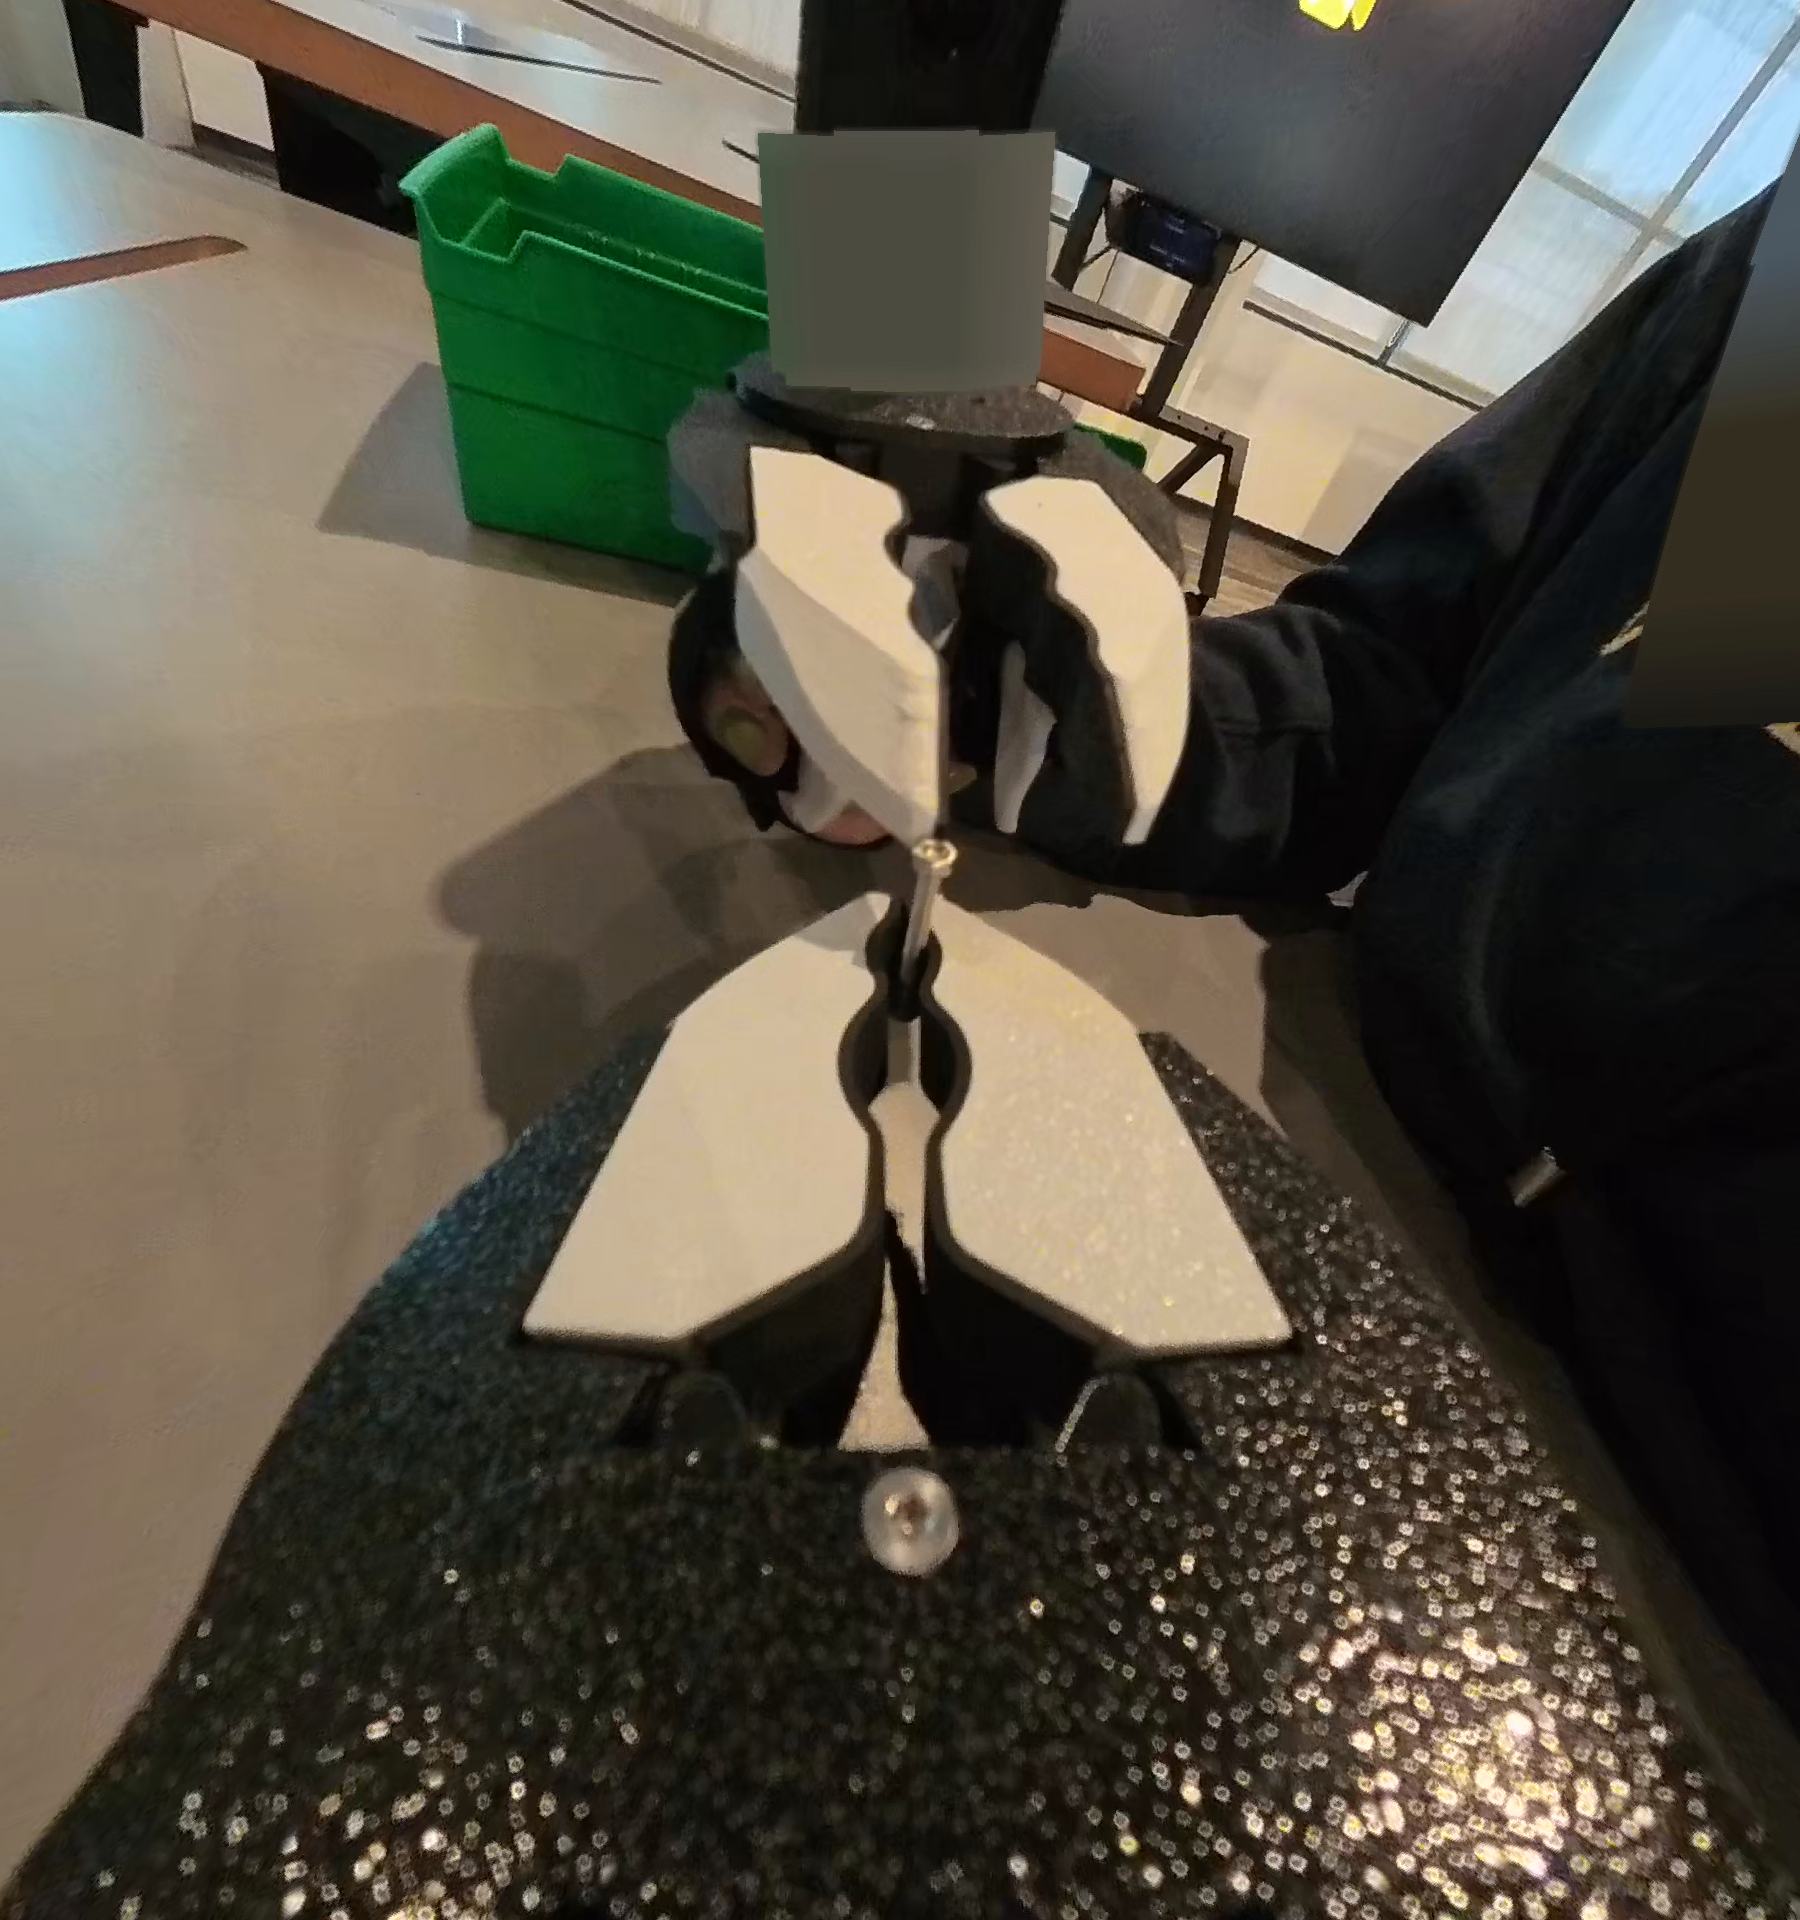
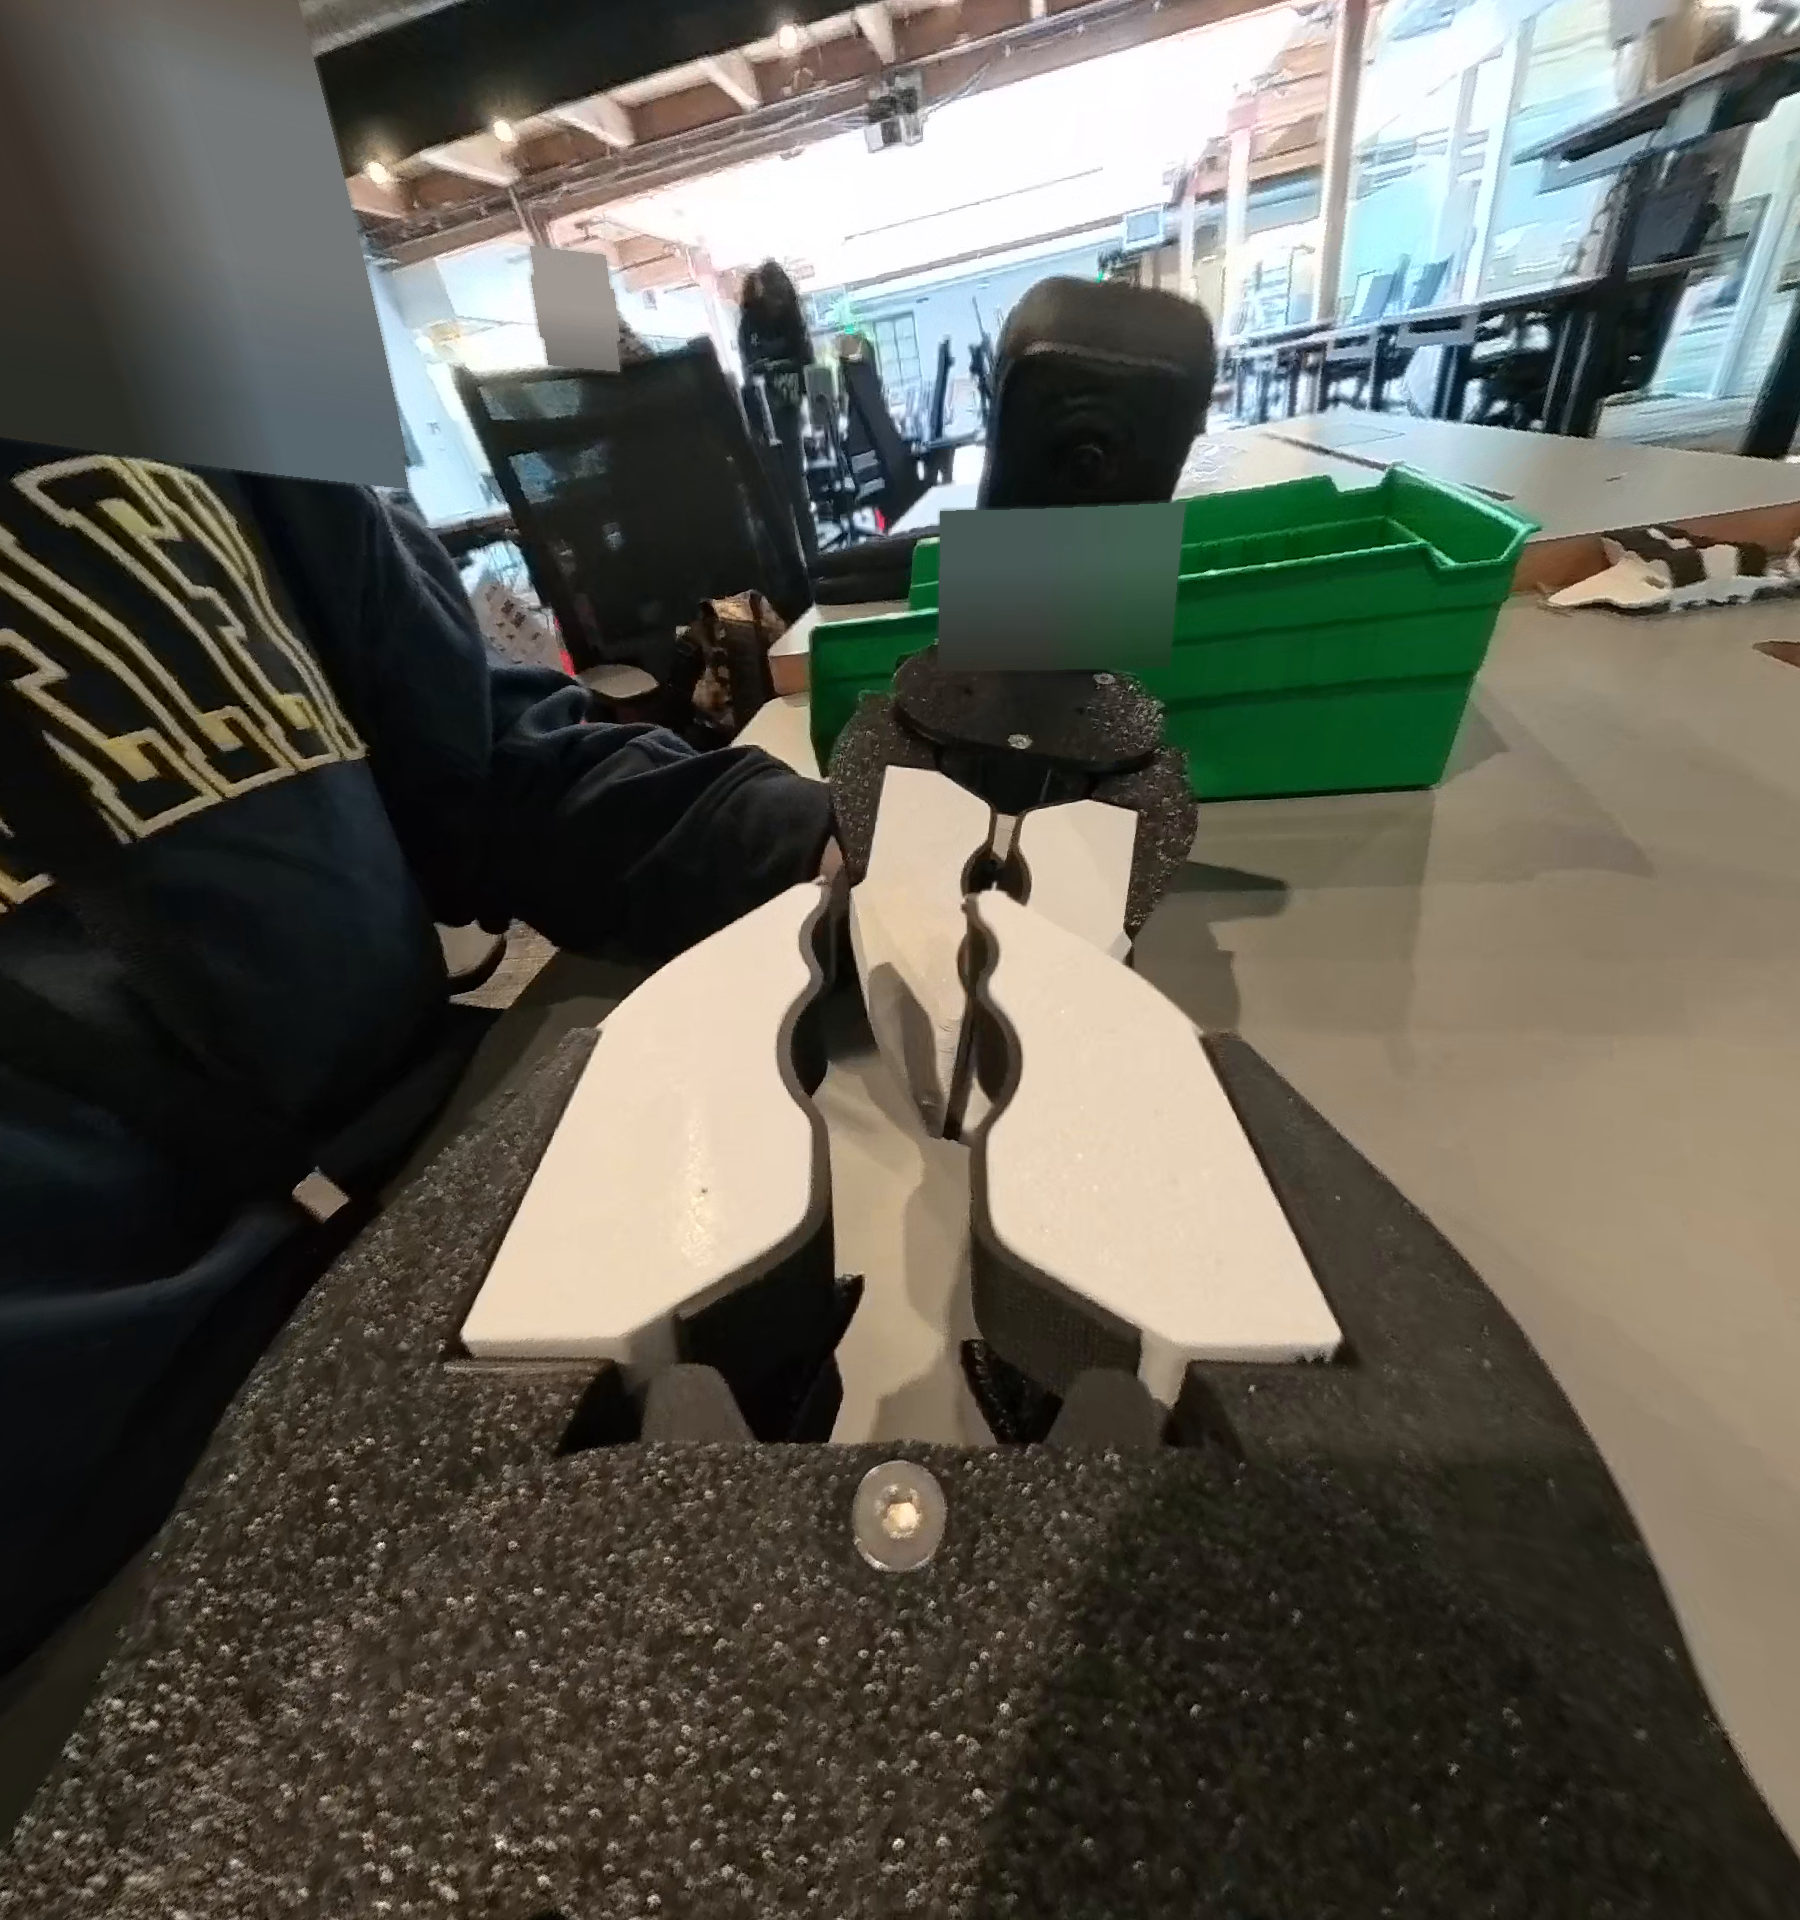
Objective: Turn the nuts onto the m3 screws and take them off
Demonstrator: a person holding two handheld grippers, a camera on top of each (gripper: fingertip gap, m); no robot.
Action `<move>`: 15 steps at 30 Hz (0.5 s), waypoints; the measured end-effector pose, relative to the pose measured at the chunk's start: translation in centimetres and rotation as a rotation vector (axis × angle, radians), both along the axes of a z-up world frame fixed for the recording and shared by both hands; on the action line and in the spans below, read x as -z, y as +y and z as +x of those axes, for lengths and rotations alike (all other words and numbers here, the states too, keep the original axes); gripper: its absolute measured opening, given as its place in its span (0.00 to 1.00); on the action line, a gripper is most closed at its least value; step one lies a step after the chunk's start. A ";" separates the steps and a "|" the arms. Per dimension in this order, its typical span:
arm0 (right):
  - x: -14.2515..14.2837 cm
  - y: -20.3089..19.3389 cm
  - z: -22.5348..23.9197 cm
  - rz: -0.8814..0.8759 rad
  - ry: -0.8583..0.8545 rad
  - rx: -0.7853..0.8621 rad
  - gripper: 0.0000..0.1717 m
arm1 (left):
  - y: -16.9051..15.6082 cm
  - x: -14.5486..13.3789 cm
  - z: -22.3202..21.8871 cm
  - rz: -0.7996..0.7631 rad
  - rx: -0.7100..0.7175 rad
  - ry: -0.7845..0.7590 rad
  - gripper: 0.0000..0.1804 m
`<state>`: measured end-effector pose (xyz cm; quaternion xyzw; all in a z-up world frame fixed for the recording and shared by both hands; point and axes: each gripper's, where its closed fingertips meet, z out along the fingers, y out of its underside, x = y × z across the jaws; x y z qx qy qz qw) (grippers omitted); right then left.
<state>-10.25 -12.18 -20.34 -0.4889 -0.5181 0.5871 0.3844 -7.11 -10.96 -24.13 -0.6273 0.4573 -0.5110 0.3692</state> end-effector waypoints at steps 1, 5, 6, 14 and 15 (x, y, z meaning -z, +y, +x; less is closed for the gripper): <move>0.0 0.1 0.0 0.000 0.004 0.007 0.14 | 0.0 0.0 0.0 -0.001 0.001 0.000 0.00; 0.0 0.7 -0.1 0.032 0.006 0.053 0.17 | 0.0 0.0 0.0 -0.003 0.001 0.001 0.00; 0.1 0.6 -0.1 0.039 0.002 0.054 0.17 | 0.0 0.0 0.0 -0.002 0.001 0.002 0.00; 0.1 -0.3 0.4 0.031 -0.038 -0.016 0.11 | 0.1 0.0 0.0 -0.009 -0.002 0.002 0.00; 0.2 -0.1 0.3 0.041 -0.040 0.001 0.12 | 0.0 0.1 0.0 -0.008 0.000 0.007 0.00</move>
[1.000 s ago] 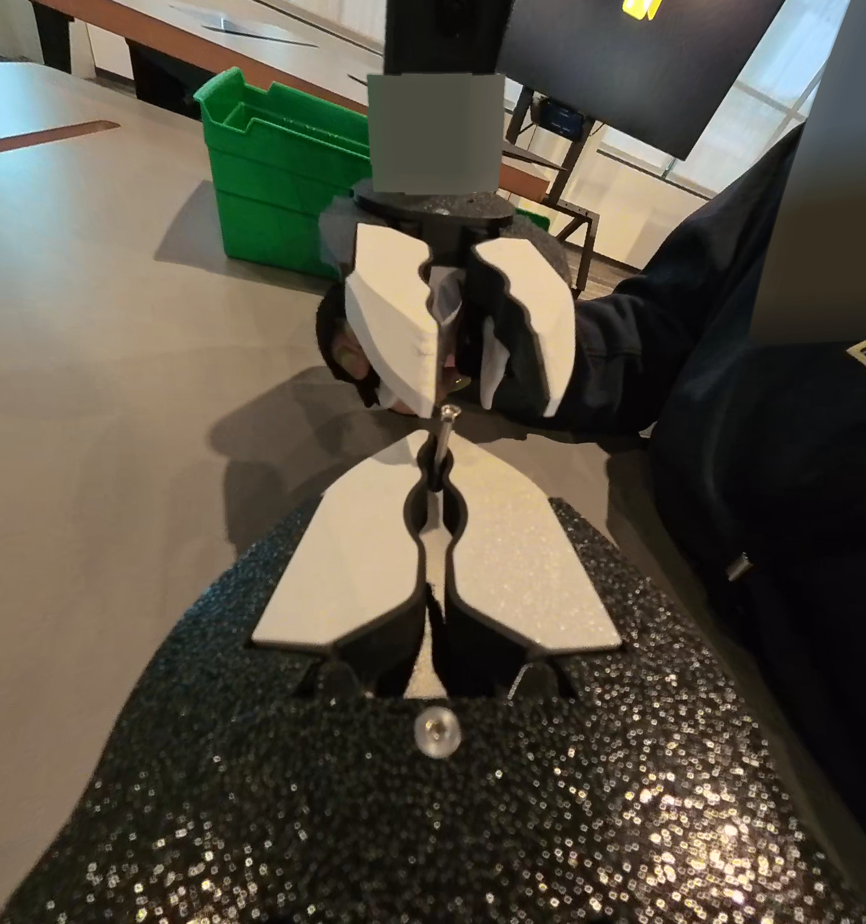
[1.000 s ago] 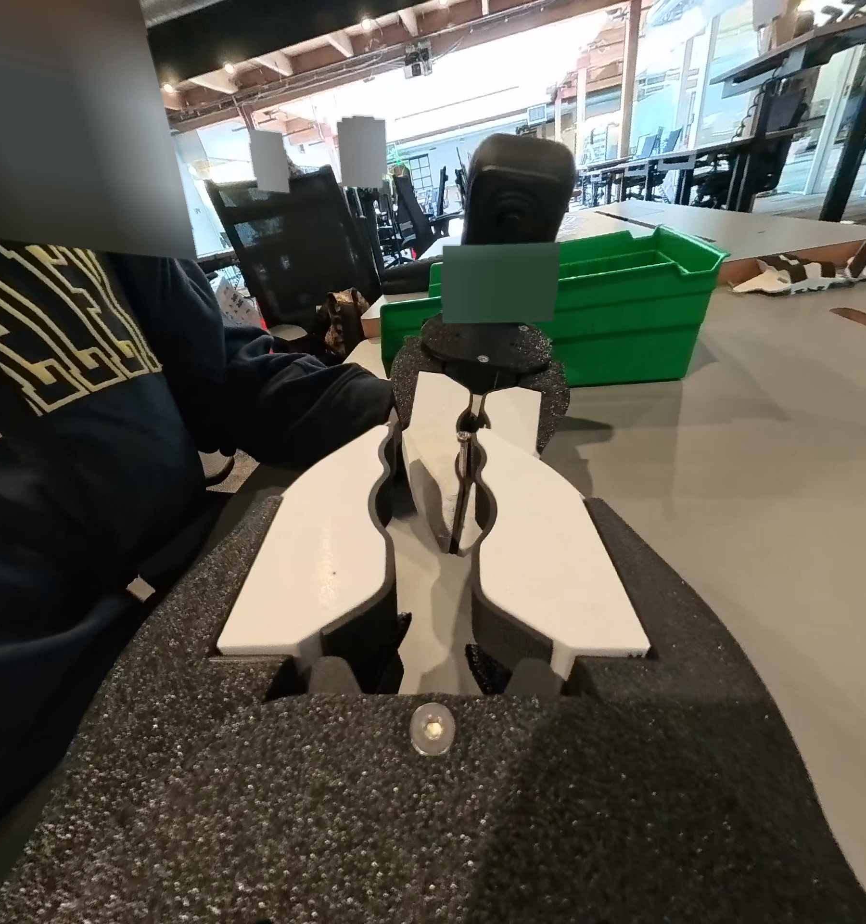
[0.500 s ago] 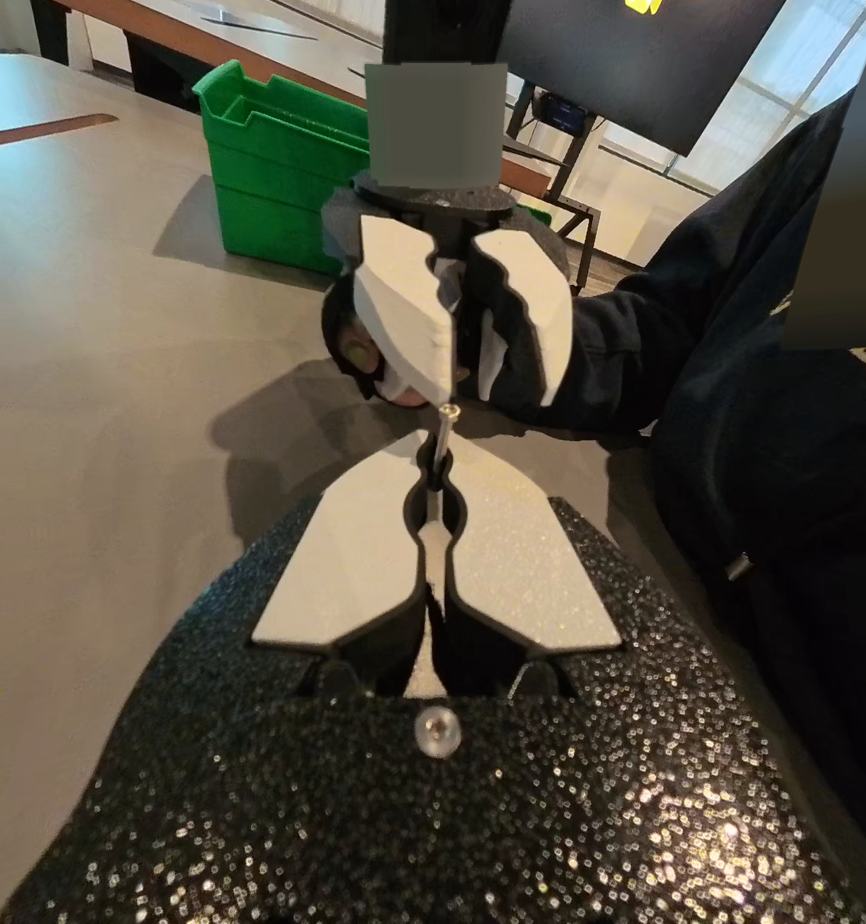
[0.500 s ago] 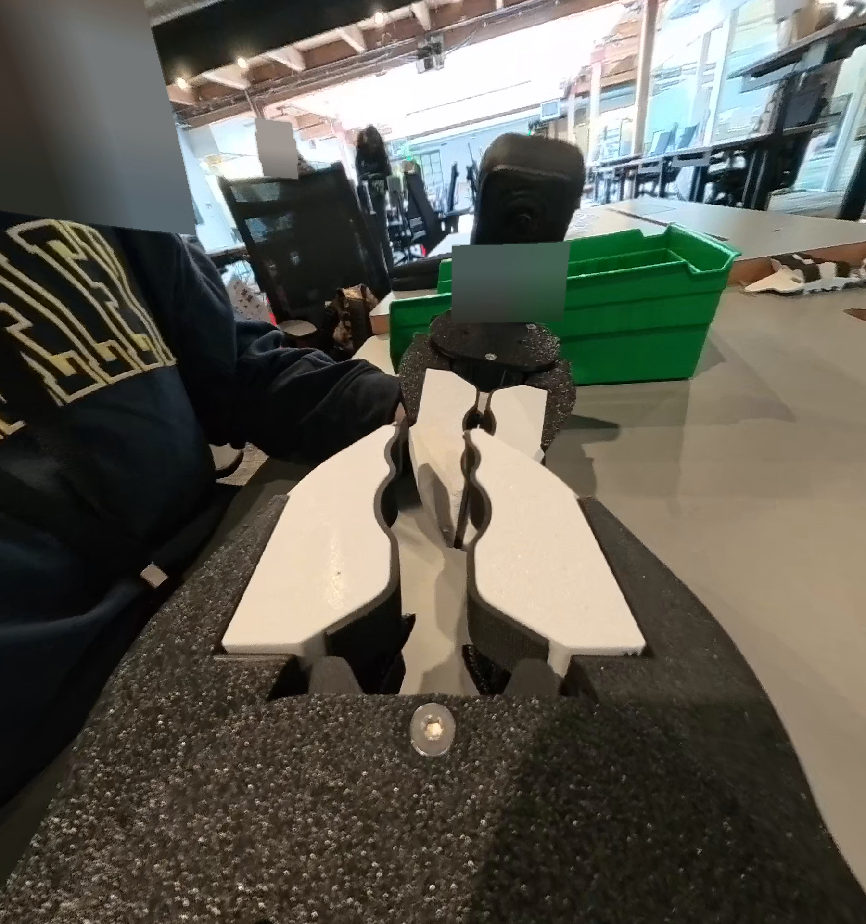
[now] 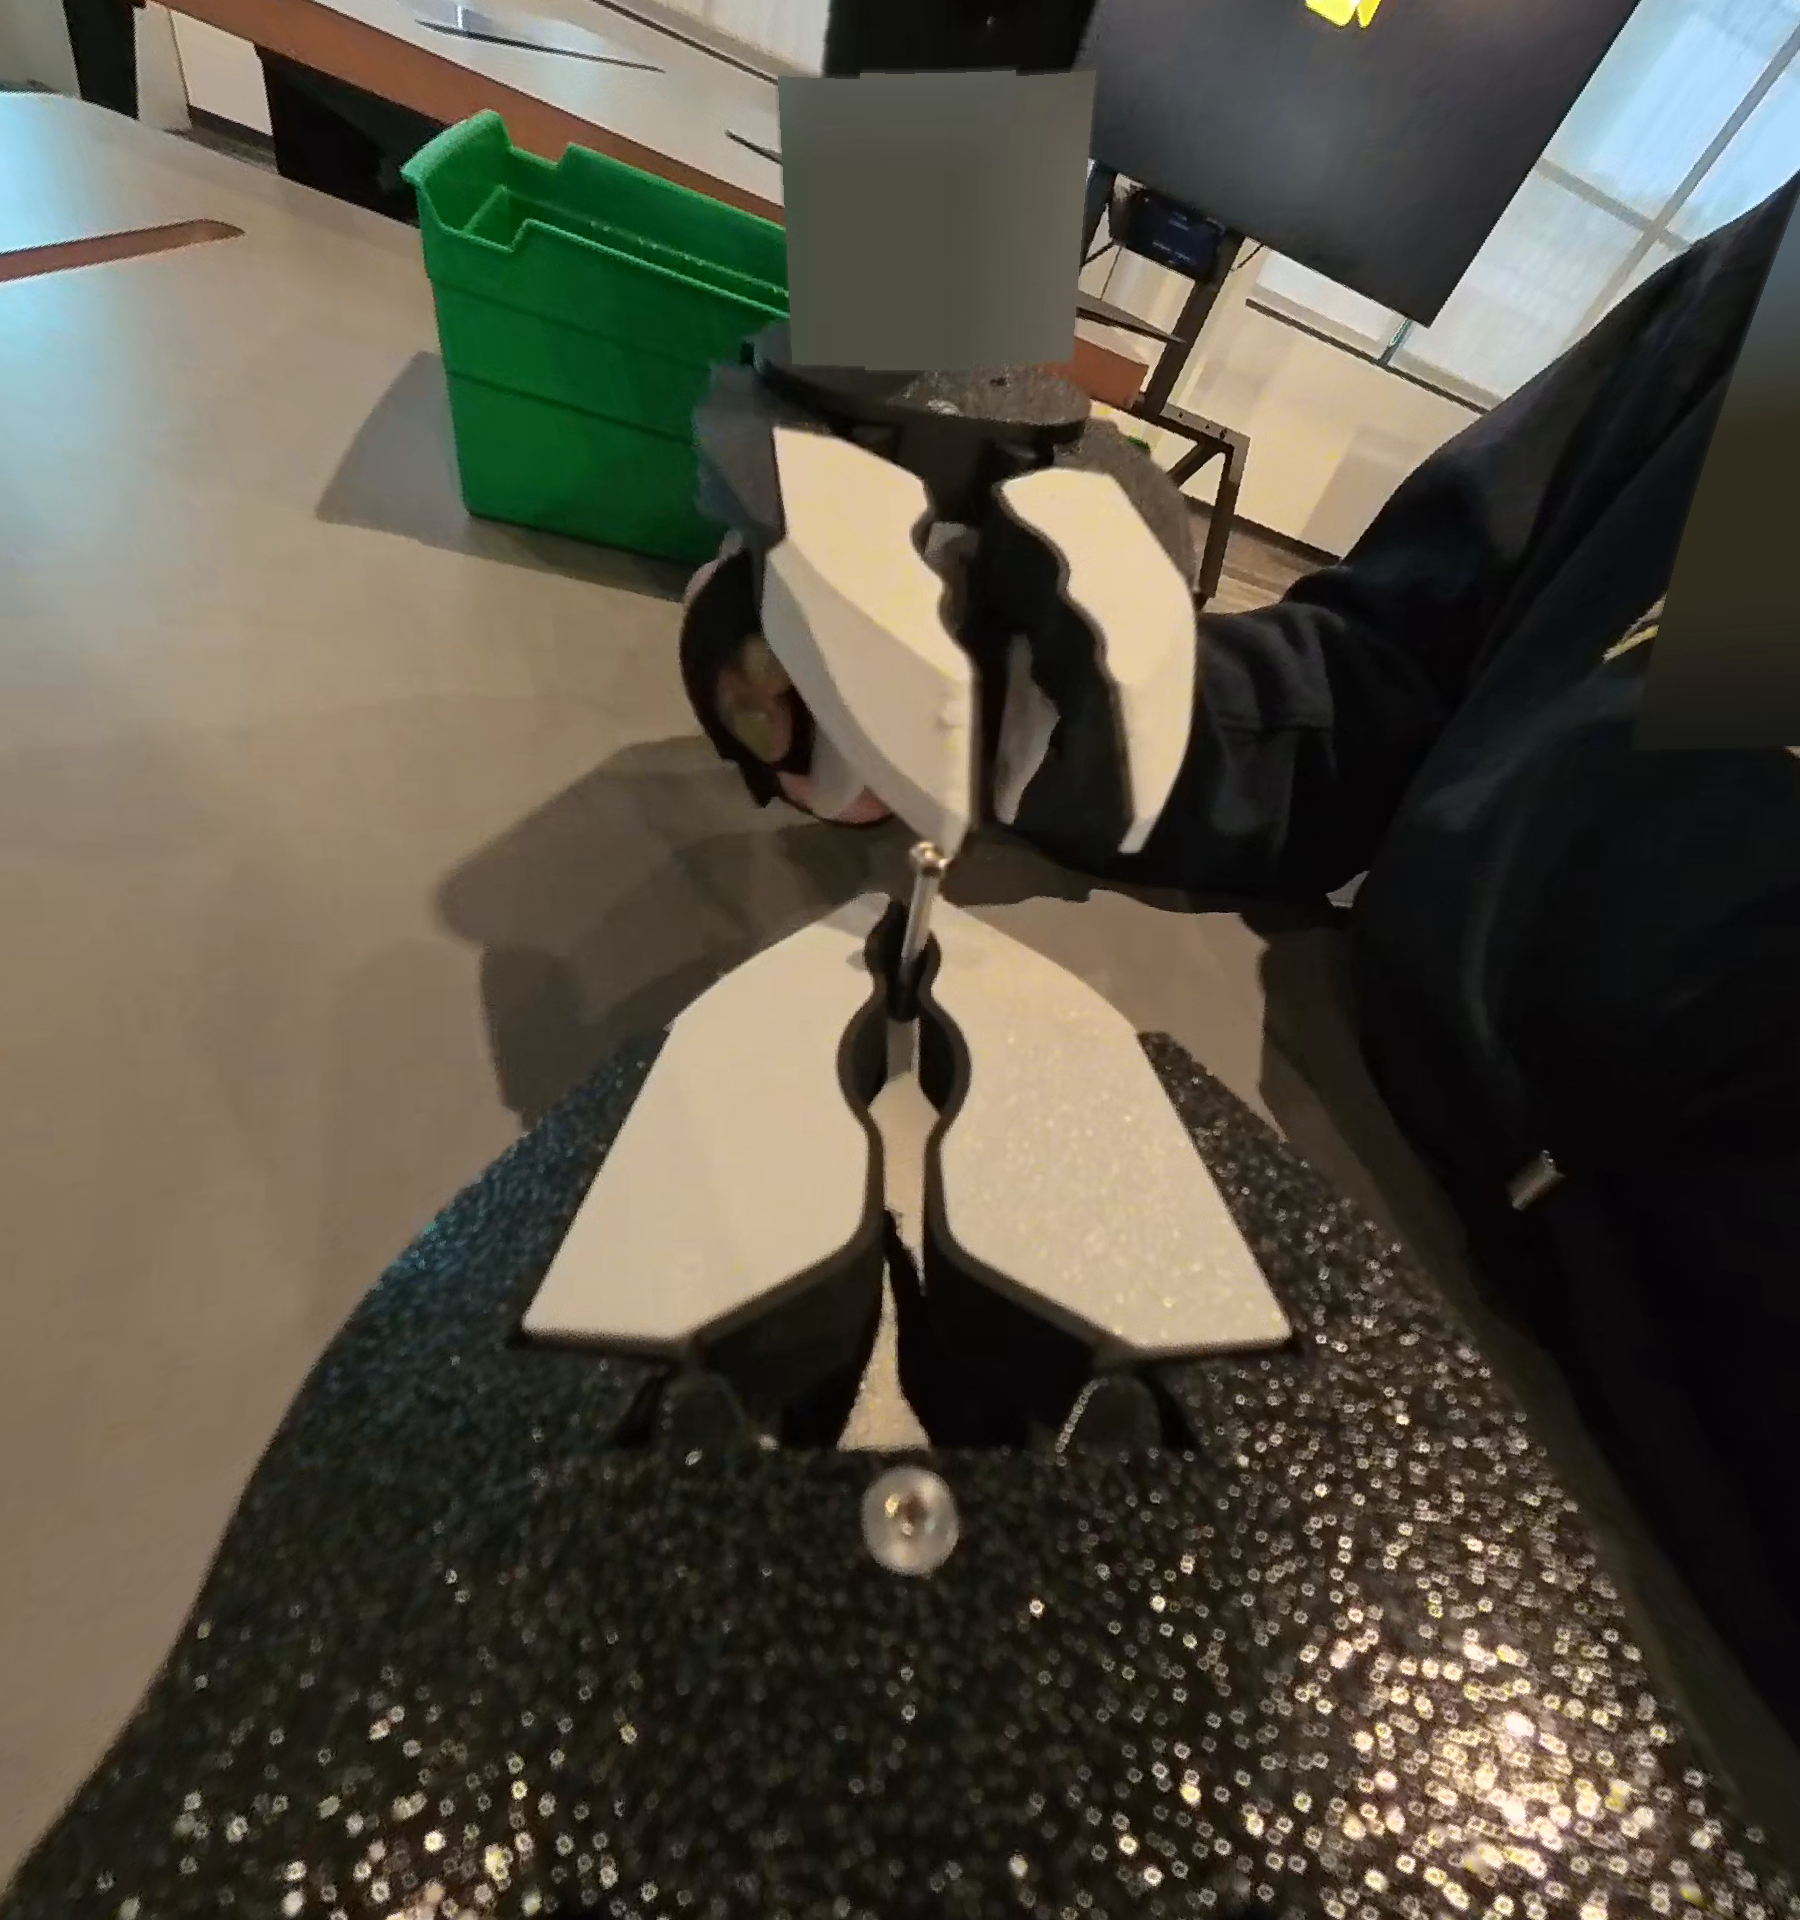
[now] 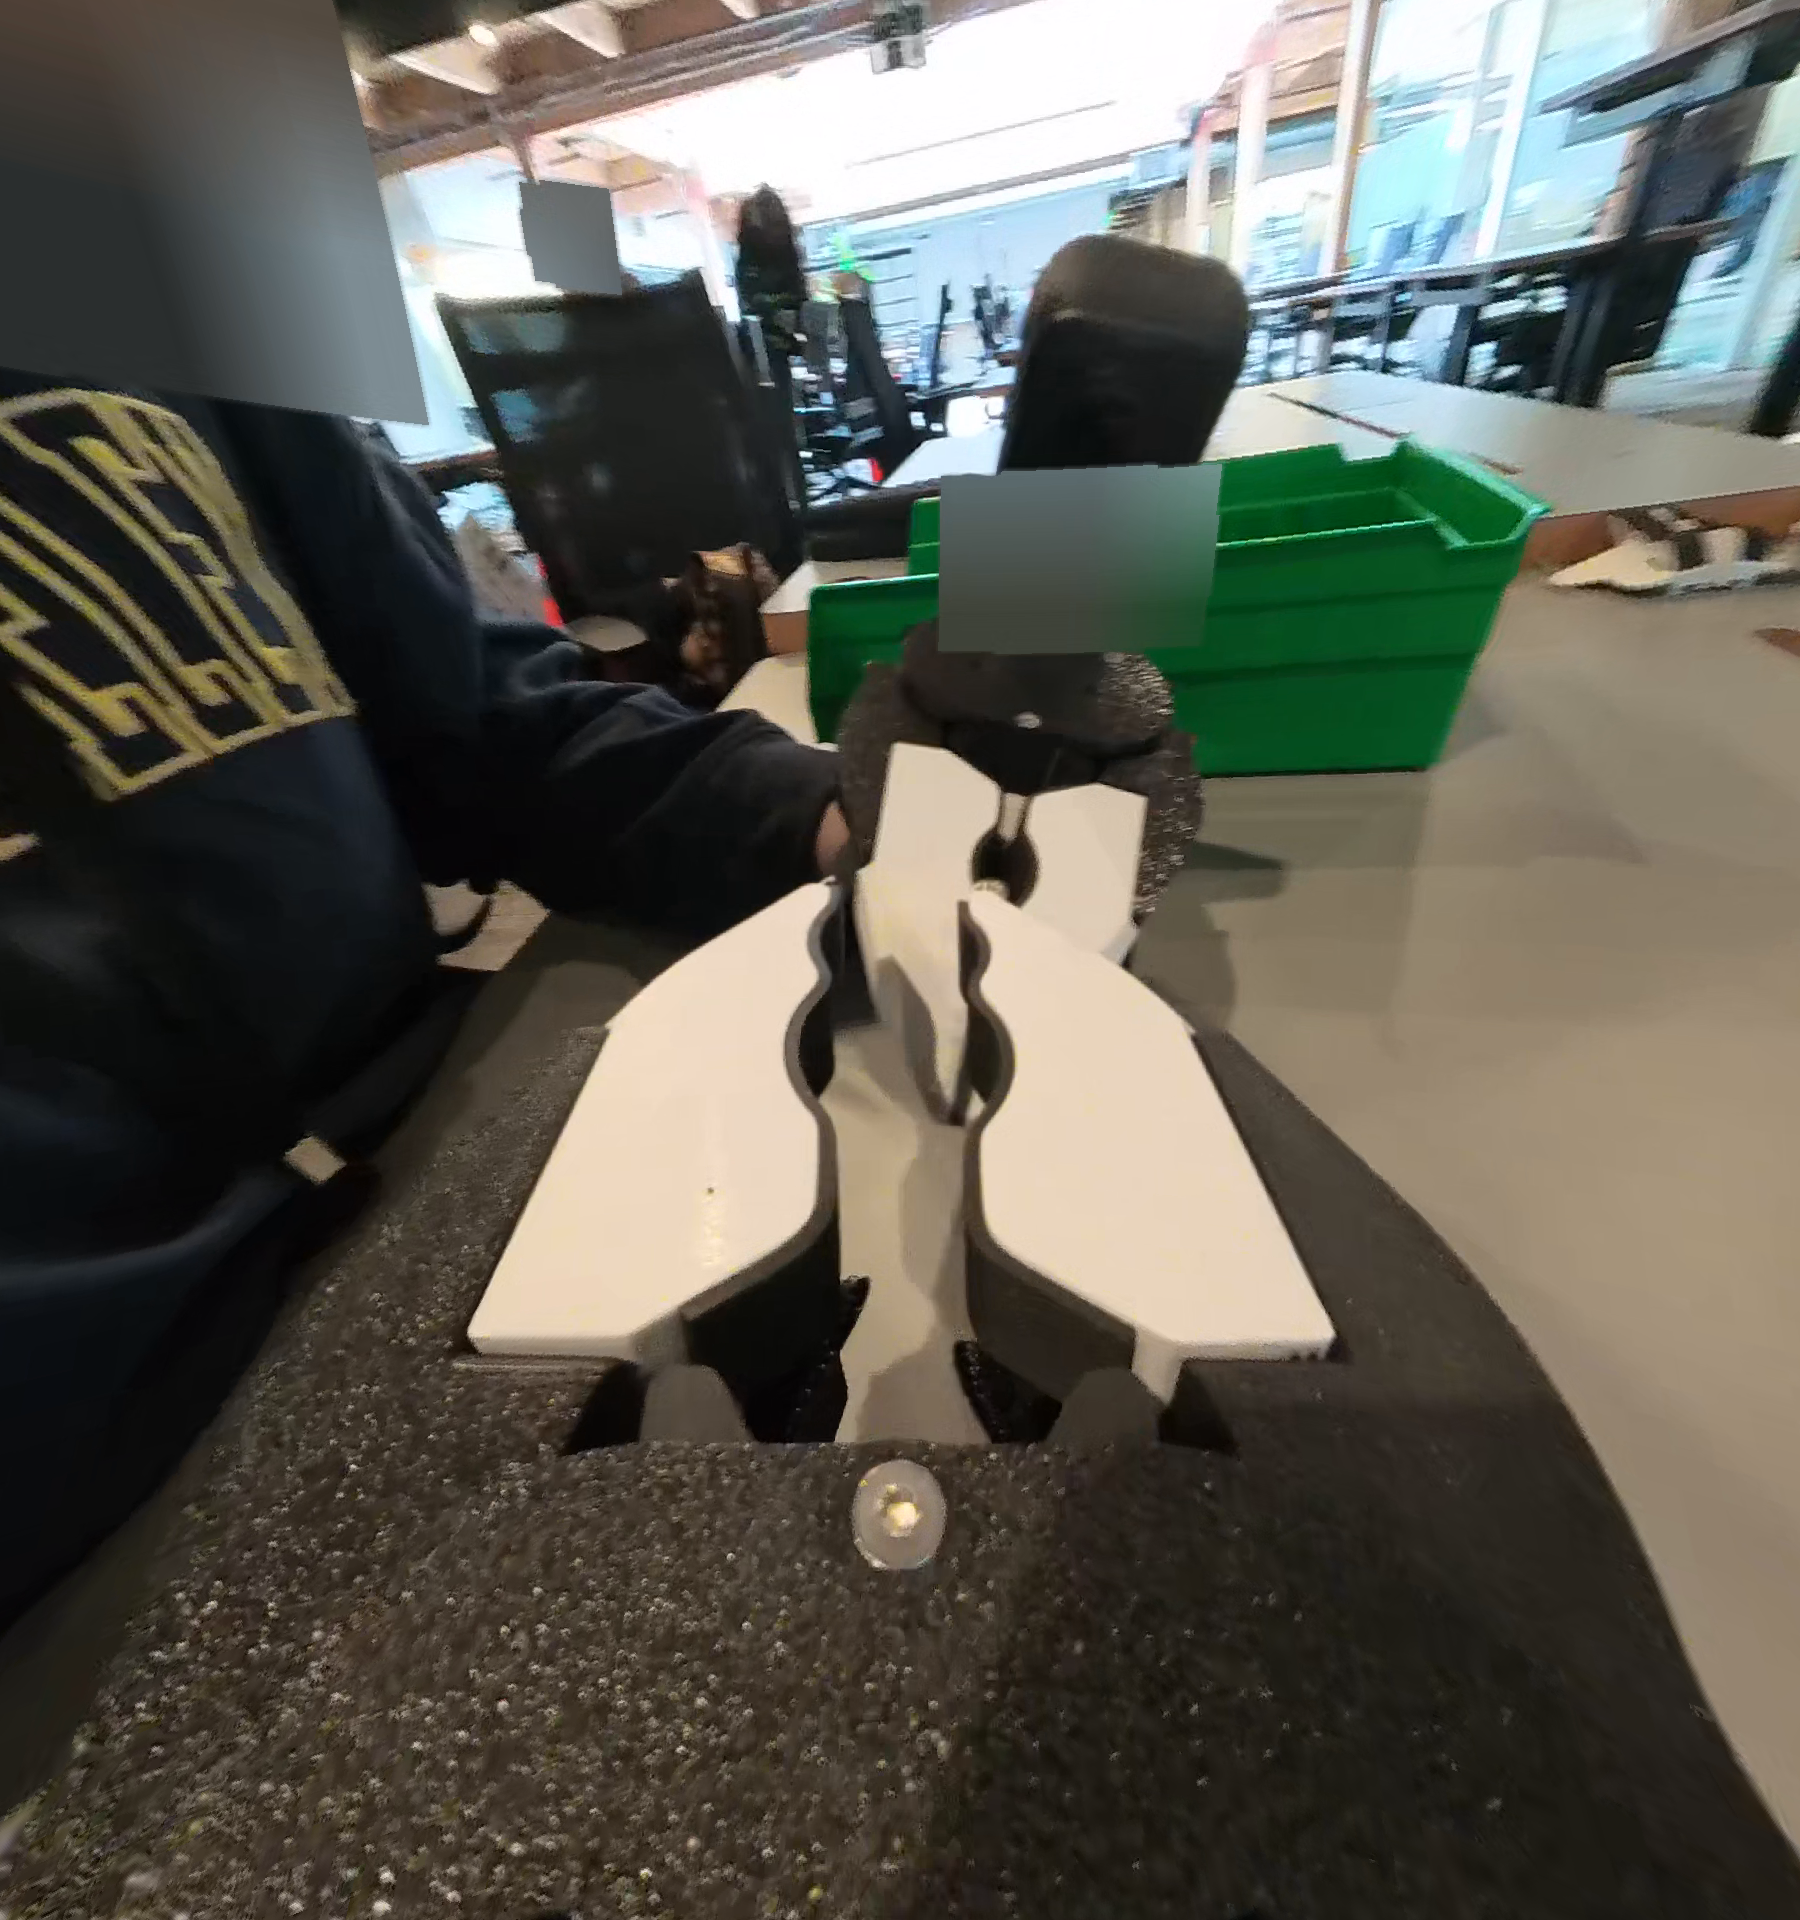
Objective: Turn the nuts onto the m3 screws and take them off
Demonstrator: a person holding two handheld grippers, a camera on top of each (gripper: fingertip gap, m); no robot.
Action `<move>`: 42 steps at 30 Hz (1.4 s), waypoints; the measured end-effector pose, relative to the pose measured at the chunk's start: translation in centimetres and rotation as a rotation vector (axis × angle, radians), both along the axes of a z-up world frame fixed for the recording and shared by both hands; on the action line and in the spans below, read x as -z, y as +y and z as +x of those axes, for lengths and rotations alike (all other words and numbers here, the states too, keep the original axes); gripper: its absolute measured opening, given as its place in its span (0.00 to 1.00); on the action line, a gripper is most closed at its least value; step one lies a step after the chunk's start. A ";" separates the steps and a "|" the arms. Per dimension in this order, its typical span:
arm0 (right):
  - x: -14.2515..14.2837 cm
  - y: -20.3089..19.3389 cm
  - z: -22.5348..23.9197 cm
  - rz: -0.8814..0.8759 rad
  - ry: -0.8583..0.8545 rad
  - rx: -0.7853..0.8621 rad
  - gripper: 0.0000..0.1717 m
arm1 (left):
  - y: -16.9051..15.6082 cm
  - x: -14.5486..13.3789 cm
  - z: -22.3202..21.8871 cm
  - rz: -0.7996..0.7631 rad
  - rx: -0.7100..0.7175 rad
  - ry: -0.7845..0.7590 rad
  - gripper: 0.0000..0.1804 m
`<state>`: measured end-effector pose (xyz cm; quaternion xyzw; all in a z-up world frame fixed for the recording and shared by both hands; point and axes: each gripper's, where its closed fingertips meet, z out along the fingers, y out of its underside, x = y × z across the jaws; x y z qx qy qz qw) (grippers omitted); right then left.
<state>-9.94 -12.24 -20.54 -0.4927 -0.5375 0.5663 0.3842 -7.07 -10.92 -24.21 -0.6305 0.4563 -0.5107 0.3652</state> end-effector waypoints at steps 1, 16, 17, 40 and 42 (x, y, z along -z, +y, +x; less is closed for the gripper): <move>0.1 0.2 -0.2 0.011 -0.001 0.022 0.13 | 0.0 0.1 0.0 0.001 0.001 0.005 0.00; 0.4 -0.1 0.0 0.028 -0.023 0.006 0.13 | -0.1 0.2 0.1 0.002 0.006 0.016 0.00; 0.2 -0.4 0.3 0.021 -0.012 -0.026 0.07 | -0.1 0.2 0.1 0.001 0.004 0.017 0.00; 1.0 0.3 0.2 0.110 -0.073 0.036 0.07 | -0.3 0.5 0.3 0.007 0.014 0.038 0.00; 0.5 0.6 0.4 0.087 -0.042 0.047 0.08 | -0.2 0.6 0.3 0.003 0.014 0.041 0.00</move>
